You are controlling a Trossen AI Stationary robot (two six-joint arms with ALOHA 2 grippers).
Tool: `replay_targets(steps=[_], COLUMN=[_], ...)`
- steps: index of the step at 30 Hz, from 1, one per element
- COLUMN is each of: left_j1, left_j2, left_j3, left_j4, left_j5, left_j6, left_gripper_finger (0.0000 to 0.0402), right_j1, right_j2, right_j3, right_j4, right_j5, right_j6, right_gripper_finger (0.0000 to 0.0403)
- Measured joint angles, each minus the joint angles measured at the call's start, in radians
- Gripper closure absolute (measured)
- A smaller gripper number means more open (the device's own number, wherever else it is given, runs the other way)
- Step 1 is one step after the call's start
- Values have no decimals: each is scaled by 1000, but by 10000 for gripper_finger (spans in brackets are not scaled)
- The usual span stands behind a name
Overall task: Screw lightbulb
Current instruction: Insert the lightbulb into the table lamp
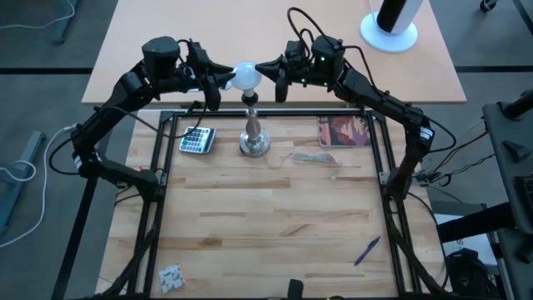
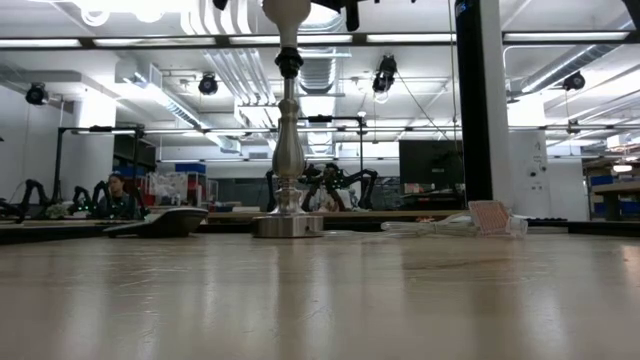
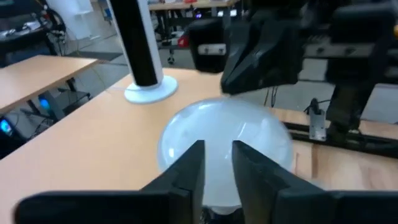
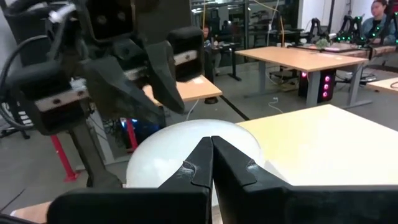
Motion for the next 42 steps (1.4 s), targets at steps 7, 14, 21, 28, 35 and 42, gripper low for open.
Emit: replay_targets(steps=[7, 14, 21, 28, 35, 42], left_j1=[0, 0, 2, 3, 1, 0], left_j2=[-3, -2, 13, 30, -16, -79], left_j3=[-38, -50, -51, -53, -27, -28], left_j4=[29, 41, 78, 160, 148, 53], left_j5=[-11, -28, -47, -57, -40, 14], left_j6=[12, 20, 46, 33, 23, -6], left_gripper_finger=[390, 399, 401, 401, 401, 401], right_j1=[0, 5, 15, 19, 16, 6], right_j2=[0, 12, 16, 12, 5, 4], right_j3=[-1, -1, -1, -2, 15, 34], right_j4=[-5, -17, -21, -25, -21, -13], right_j5=[1, -39, -77, -94, -75, -5], right_j6=[-7, 8, 33, 43, 29, -16], right_gripper_finger=[403, 403, 403, 403, 403, 403])
